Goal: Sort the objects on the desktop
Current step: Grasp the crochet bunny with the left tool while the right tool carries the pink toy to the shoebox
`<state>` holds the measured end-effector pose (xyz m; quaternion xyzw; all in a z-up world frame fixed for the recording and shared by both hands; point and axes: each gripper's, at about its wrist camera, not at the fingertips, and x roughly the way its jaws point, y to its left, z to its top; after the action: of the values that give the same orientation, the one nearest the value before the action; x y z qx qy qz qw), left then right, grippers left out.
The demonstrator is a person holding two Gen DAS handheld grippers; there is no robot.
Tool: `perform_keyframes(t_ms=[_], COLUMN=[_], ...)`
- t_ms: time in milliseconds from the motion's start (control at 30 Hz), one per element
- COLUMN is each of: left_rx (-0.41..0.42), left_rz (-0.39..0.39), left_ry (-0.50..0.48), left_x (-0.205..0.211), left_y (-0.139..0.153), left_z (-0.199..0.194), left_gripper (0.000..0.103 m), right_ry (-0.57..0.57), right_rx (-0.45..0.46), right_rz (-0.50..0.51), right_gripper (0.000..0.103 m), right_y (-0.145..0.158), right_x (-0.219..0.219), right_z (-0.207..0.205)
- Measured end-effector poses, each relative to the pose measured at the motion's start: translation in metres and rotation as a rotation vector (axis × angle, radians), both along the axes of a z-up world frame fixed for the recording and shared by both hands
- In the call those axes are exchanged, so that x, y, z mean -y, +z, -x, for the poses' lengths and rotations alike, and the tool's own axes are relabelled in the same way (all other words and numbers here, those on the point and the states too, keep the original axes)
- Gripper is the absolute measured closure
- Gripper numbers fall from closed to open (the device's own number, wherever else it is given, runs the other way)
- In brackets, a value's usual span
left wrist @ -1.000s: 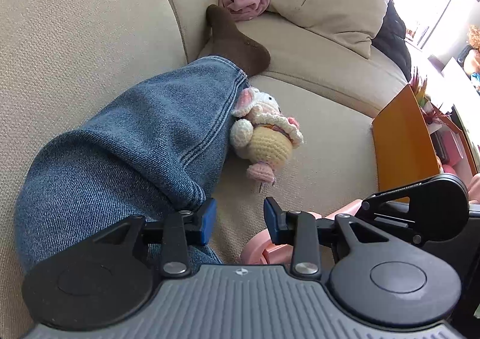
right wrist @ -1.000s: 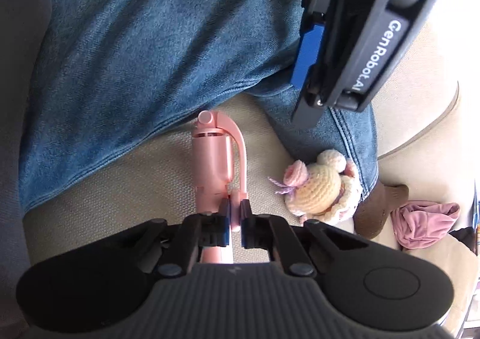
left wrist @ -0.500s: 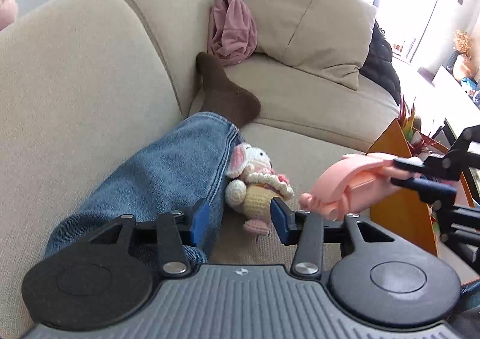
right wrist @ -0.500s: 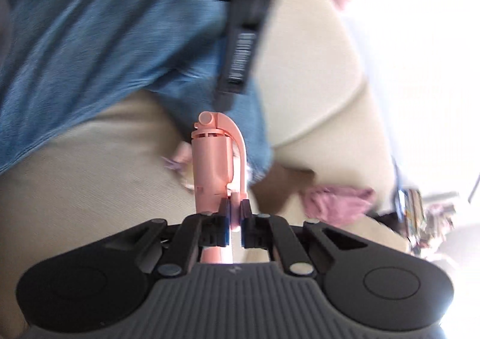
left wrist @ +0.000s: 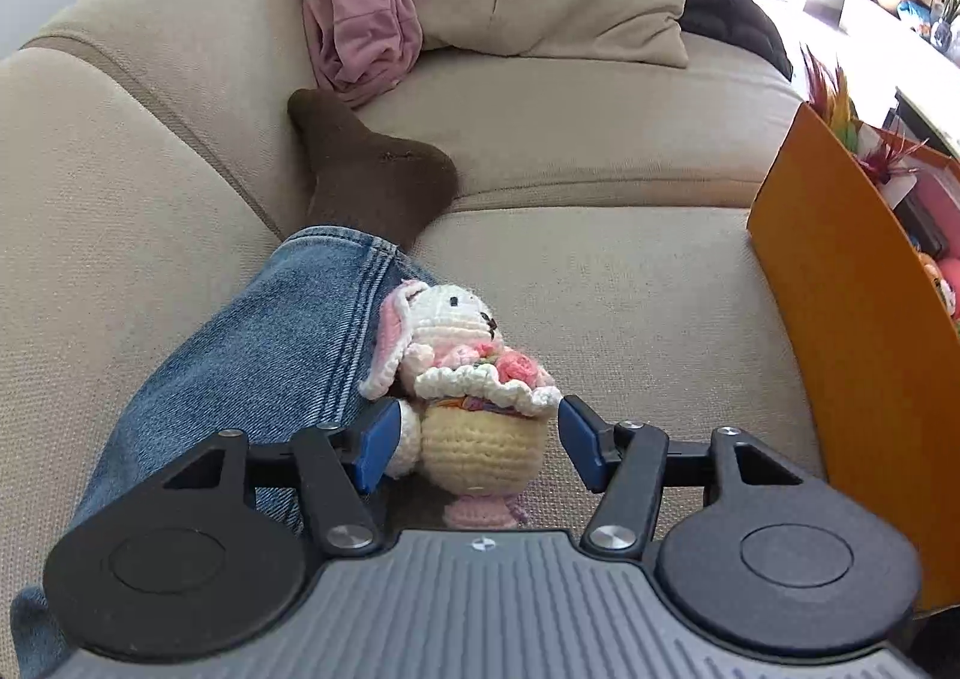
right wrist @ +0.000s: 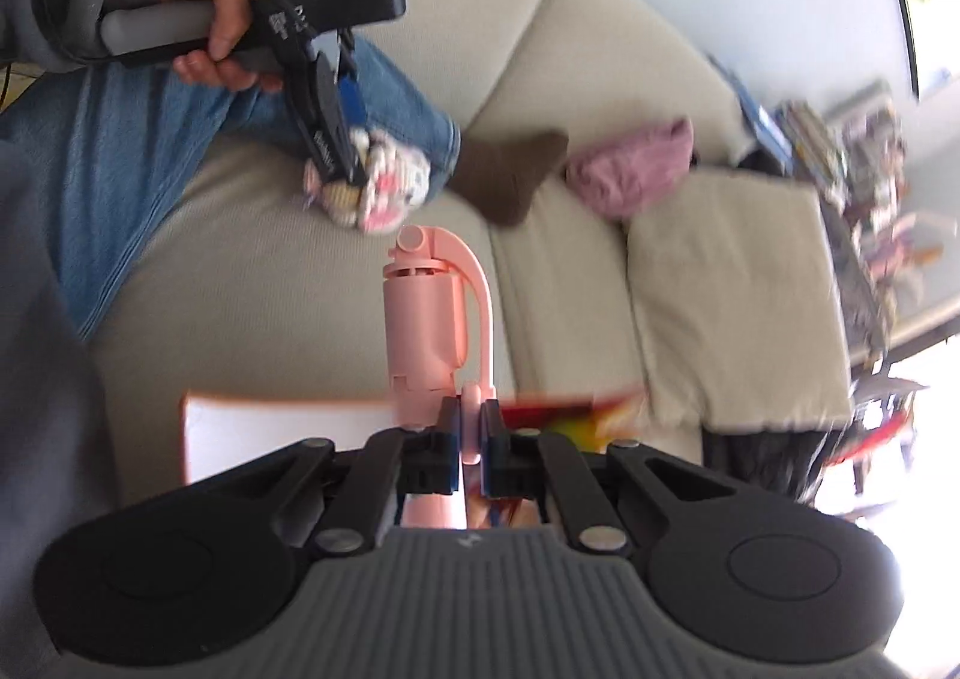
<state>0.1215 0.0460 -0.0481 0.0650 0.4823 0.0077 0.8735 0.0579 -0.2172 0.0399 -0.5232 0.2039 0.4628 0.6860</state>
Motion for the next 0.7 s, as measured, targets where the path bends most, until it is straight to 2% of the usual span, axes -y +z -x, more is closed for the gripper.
perform_keyframes(t_ms=[167,267,567,700], left_rx=[-0.032,-0.055,-0.073,-0.073], left_rz=[-0.155,-0.222,-0.295,-0.284], left_ry=[-0.076,-0.068,-0.057,-0.044], left_x=[0.026,0.032,0.04,0.039], left_y=[-0.017,-0.027,-0.04,-0.041], left_z=[-0.011,-0.016,-0.021,-0.021], left_gripper=[0.034,0.033,0.035,0.036], right_ry=[-0.079,-0.058,0.084,0.127], right_rx=[-0.085,-0.143,-0.382,-0.434], right_rz=[0.073,0.118,0.177,0.222], right_gripper=[0.097,0.097,0.097,0.097], right_y=[-0.023,-0.035,-0.072,-0.095], right_x=[0.025,0.035,0.028,0.021], right_z=[-0.013,-0.012,-0.032,-0.035])
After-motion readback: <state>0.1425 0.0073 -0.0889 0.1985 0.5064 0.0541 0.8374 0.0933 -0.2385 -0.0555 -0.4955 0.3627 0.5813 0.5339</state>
